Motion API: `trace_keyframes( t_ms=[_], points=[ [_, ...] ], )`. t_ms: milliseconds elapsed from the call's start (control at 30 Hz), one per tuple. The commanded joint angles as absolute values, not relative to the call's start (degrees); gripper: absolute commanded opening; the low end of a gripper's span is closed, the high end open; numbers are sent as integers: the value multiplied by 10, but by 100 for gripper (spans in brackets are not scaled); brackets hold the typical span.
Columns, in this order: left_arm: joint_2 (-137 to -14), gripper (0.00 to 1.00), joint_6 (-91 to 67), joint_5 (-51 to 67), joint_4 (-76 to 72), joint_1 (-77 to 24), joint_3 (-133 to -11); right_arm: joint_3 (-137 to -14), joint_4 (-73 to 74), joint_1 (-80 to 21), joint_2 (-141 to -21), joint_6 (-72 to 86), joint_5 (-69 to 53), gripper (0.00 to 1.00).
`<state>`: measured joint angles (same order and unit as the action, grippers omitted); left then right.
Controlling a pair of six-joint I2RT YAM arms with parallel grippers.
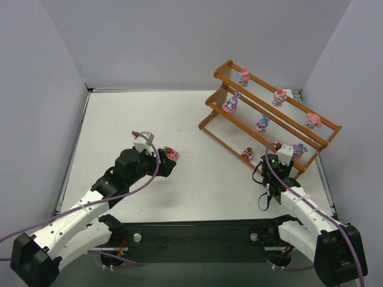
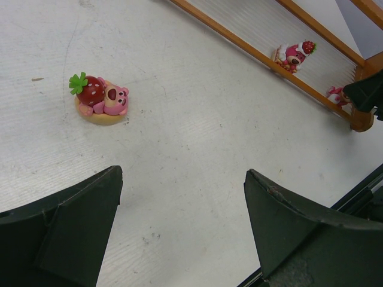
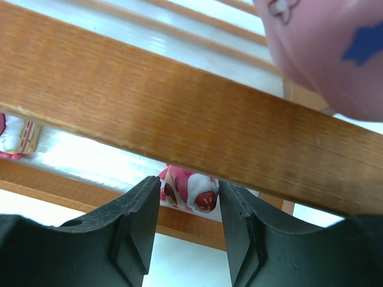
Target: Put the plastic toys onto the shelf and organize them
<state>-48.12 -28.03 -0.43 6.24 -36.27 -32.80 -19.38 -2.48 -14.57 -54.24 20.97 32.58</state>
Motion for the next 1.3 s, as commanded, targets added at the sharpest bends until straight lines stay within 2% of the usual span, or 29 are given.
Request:
trace_keyframes(
  t_ms=[0,500,900,1033,1267],
  points=[
    [-471,93,-275,-10,45,-359,-330,-191,-13,-142,-519,217,345,45],
    [-473,93,-273,-4,47,-358,-333,-235,51,-183,-467,219,358,49],
    [-456,93,-267,-37,72,-356,-345,-338,84,-392,-516,261,420,50],
    [-433,93,-262,-60,110,-348,-364,-417,55,-419,-597,201,304,49],
    [-396,93,-276,-126,179,-327,-417,-581,4,-452,-817,80,49,46]
  ],
)
